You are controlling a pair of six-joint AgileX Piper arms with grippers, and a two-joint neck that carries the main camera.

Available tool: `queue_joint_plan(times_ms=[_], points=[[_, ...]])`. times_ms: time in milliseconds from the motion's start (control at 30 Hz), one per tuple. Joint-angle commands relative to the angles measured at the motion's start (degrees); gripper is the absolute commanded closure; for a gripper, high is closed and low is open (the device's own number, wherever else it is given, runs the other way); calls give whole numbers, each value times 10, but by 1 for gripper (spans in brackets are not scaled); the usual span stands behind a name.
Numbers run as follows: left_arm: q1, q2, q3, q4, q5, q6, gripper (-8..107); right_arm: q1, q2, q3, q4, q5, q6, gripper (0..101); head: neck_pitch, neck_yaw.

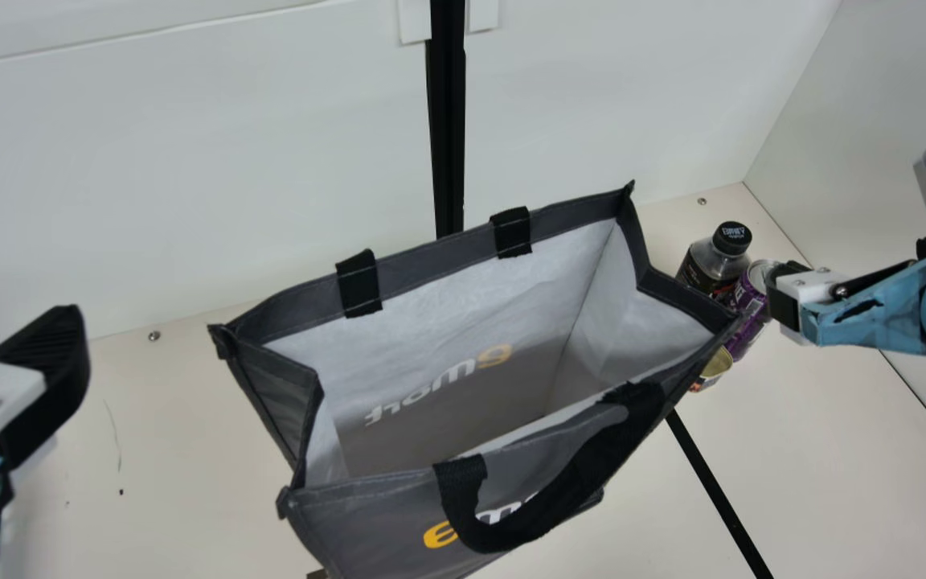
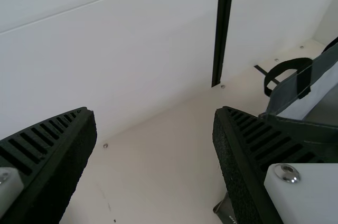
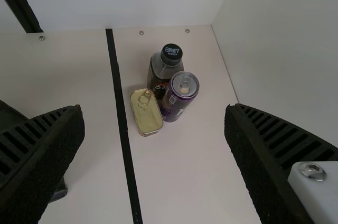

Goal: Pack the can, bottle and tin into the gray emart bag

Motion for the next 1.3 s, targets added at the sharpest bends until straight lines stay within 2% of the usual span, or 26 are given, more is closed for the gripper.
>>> queue_joint_plan(times_ms=[0,567,900,1267], points=[[-5,8,-12,-5,-1,3,9,0,0,0,0,0,0,10,-13,0],[-27,97,-117,-94,29,95,9,0,0,0,0,0,0,10,-13,0],[-52,149,-183,-116,54,145,9,0,0,0,0,0,0,10,-13,0],[-75,186,-211,-139,54,190,9,0,0,0,0,0,0,10,-13,0]])
